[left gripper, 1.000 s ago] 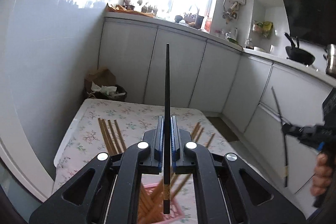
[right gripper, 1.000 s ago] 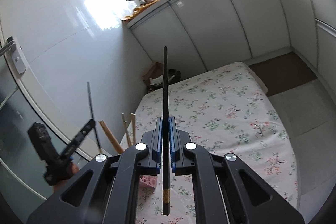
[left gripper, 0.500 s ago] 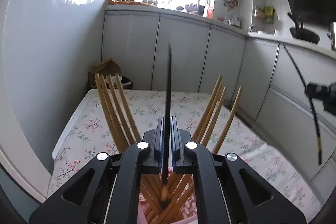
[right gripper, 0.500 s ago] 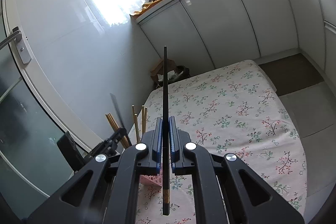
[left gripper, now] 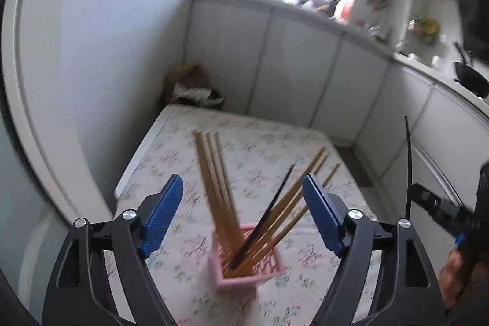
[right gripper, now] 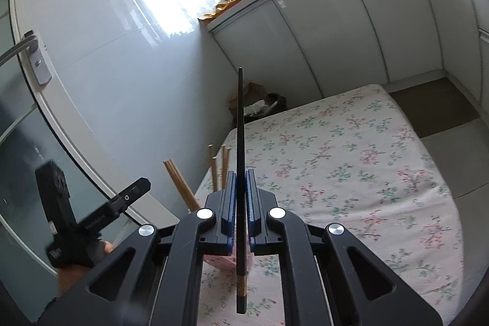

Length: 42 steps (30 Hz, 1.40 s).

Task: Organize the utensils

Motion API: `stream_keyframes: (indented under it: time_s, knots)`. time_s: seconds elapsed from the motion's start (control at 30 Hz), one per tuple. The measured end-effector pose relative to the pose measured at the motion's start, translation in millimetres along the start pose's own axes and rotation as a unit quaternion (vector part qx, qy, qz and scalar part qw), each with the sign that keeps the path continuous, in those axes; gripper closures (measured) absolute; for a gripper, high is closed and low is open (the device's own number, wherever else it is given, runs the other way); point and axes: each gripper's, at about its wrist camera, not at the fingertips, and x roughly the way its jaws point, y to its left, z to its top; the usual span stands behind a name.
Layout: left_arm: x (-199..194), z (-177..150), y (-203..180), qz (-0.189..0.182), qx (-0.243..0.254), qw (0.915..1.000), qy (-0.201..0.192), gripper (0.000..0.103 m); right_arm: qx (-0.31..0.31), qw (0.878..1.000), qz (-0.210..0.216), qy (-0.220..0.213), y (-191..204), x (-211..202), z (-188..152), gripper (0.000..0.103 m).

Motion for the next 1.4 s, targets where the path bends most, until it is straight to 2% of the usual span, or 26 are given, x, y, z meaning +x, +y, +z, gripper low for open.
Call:
stream_keyframes:
  time_s: [0.1, 0.2, 0.33, 0.43, 0.57, 0.67, 0.87, 1.03, 1.13, 1.27, 1.33, 1.4]
  knots:
    - [10, 4, 12, 0.007, -0.038, 0.9981, 0.047, 0.025, -0.006, 1.000, 0.013, -0.008, 18, 18, -12, 0.097]
    - [17, 7, 25, 0.018, -0.058, 0.9952, 0.077, 0.025, -0.020, 0.999, 0.015, -0.026, 35, 35, -20, 0.097]
    - [14, 14, 46, 0.026, -0.098, 0.9923, 0.071, 0.025, -0.031, 0.997, 0.012, -0.069, 58, 55, -28, 0.097]
    - [12, 14, 54, 0.018, -0.114, 0.9907, 0.073, 0.025, -0.066, 0.992, -0.013, -0.108, 77, 69, -35, 0.097]
    - [8, 15, 61, 0.018, -0.121, 0.9901, 0.070, 0.025, -0.115, 0.984, -0.048, -0.131, 92, 91, -48, 0.097]
    - [7, 16, 62, 0.011, -0.128, 0.9894, 0.068, 0.025, -0.139, 0.979, -0.071, -0.127, 95, 108, -63, 0.097]
    - [7, 16, 62, 0.008, -0.125, 0.9898, 0.067, 0.025, -0.181, 0.971, -0.096, -0.124, 96, 113, -84, 0.096]
    - [6, 16, 61, 0.006, -0.121, 0.9905, 0.065, 0.025, -0.203, 0.971, -0.080, -0.100, 100, 106, -91, 0.096]
    - [5, 17, 60, 0.005, -0.119, 0.9908, 0.065, 0.025, -0.200, 0.975, -0.076, -0.056, 100, 103, -87, 0.095]
    - [4, 17, 55, 0.001, -0.108, 0.9919, 0.066, 0.025, -0.176, 0.979, -0.081, -0.055, 95, 76, -68, 0.094]
    - [4, 16, 51, 0.004, -0.100, 0.9926, 0.068, 0.025, -0.179, 0.979, -0.089, -0.049, 96, 60, -55, 0.083]
    - [3, 16, 46, 0.000, -0.094, 0.9930, 0.072, 0.025, -0.182, 0.978, -0.095, -0.041, 98, 44, -45, 0.079]
